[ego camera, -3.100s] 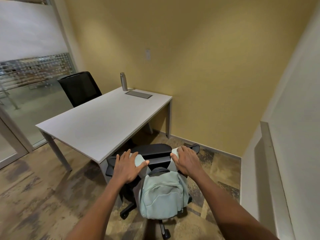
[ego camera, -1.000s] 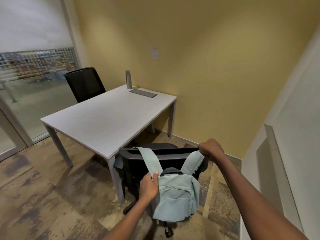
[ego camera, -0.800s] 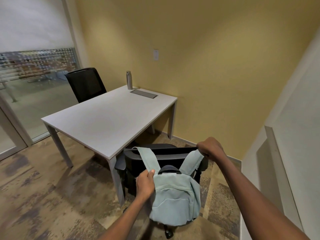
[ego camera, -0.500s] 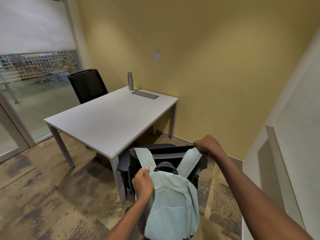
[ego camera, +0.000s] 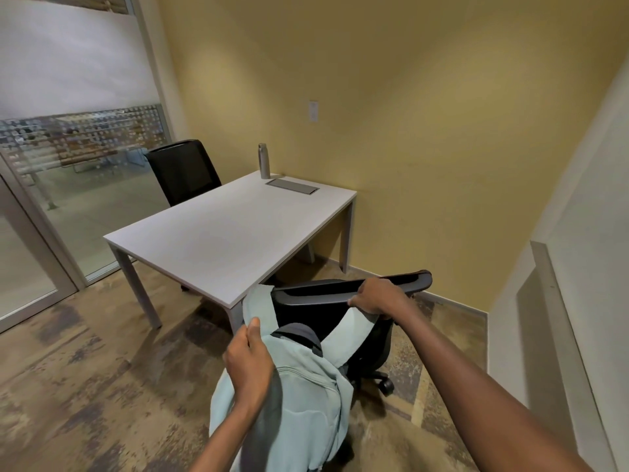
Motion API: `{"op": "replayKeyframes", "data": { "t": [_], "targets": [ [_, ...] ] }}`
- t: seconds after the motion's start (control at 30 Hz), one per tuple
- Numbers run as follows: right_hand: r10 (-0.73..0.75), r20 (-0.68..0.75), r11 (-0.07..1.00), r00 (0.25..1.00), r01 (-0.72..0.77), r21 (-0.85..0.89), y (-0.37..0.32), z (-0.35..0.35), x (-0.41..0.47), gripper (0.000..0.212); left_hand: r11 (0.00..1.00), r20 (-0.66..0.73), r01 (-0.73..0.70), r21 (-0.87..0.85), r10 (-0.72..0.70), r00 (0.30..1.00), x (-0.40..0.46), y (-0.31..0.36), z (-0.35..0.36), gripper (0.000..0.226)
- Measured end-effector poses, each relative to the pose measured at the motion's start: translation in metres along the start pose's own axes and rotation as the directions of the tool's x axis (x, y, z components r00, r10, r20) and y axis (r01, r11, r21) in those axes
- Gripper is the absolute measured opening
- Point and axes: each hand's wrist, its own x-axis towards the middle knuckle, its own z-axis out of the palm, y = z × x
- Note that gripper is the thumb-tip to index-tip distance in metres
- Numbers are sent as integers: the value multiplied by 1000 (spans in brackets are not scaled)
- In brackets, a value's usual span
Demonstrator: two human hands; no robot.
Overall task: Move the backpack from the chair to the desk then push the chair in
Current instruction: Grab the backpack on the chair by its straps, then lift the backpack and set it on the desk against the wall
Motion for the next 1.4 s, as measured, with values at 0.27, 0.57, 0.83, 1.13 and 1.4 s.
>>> {"op": "replayKeyframes", "data": {
  "t": [0.27, 0.57, 0.83, 1.13, 1.4],
  "targets": [
    [-485, 80, 819, 871, 420, 390, -47, -31, -60, 83, 994, -63, -108, -3, 108, 992, 13, 58, -23, 54],
    [-540, 72, 842, 839, 538, 50, -50, -43, -76, 64, 999, 17, -52, 2, 52, 999, 27, 88, -14, 57],
    [-487, 53, 873, 872, 485, 45, -28, -48, -81, 60, 995, 326, -96, 28, 82, 942, 42, 86, -3, 64],
    [-410, 59, 909, 910, 403, 106, 25, -72, -102, 11, 739, 709, -644, 198, 346, 614, 38, 108, 4, 92],
    [-197, -12, 977, 980, 197, 81, 101, -96, -119, 26, 727, 888, -665, -171, 406, 215, -3, 125, 98, 23]
  ]
}}
